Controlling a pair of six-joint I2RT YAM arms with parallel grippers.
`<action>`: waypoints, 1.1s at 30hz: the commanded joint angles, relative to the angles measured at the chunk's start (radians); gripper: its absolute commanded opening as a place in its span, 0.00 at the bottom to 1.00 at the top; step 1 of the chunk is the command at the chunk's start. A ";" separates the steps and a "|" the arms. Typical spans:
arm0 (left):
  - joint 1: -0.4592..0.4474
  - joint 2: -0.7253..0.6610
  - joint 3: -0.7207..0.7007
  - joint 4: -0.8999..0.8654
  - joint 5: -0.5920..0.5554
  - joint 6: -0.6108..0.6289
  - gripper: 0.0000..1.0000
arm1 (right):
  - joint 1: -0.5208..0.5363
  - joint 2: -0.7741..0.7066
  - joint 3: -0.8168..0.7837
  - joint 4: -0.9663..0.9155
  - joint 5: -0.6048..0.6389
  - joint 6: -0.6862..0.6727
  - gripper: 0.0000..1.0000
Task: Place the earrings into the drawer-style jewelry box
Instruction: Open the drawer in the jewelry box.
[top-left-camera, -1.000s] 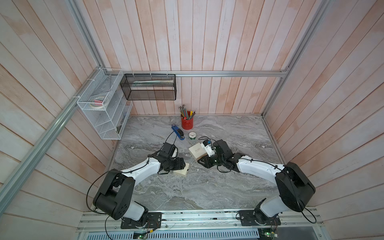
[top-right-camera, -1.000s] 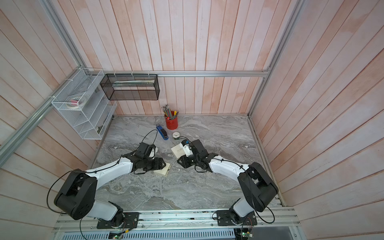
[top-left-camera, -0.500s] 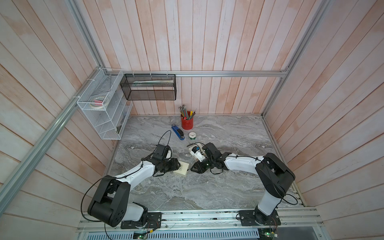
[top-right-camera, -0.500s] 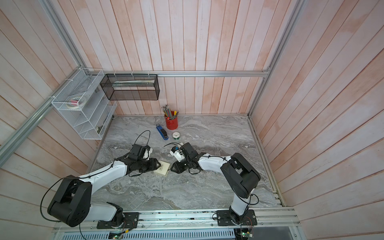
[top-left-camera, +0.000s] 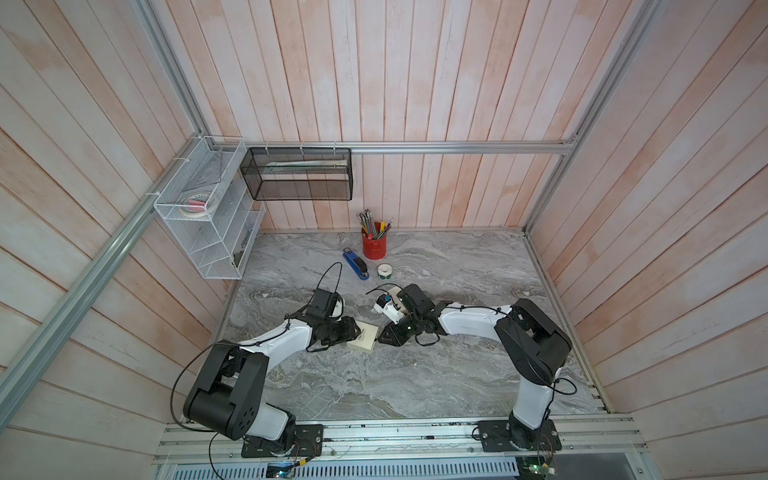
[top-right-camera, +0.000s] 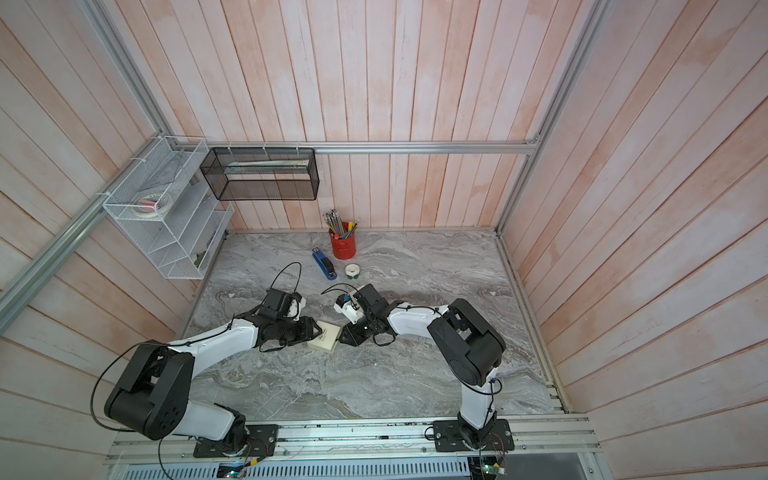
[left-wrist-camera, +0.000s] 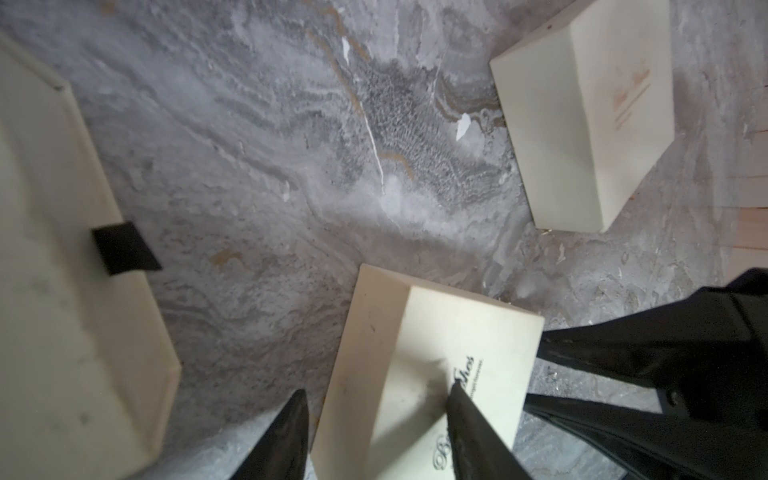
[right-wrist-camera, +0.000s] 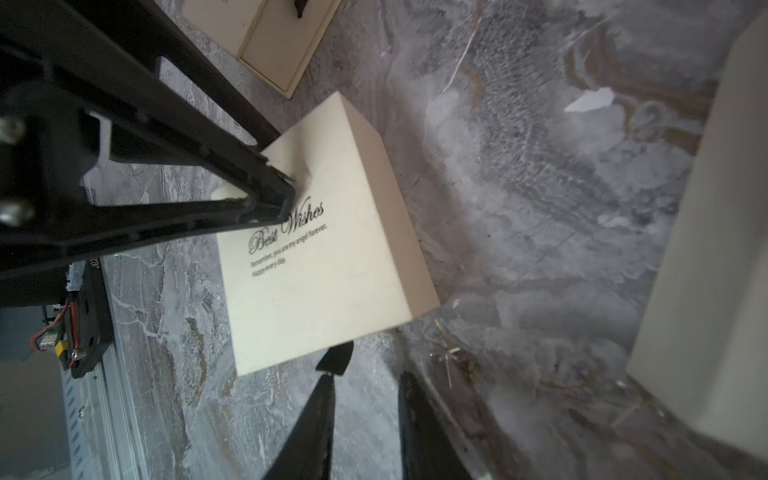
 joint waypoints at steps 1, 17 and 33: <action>0.004 0.021 -0.008 -0.003 -0.003 0.021 0.54 | 0.012 0.026 0.032 -0.024 -0.022 -0.023 0.28; 0.006 0.025 -0.003 -0.009 -0.004 0.029 0.54 | 0.029 0.049 0.050 -0.035 -0.069 -0.051 0.31; 0.005 0.027 -0.003 -0.003 -0.002 0.030 0.54 | 0.040 0.065 0.068 -0.032 0.000 -0.035 0.30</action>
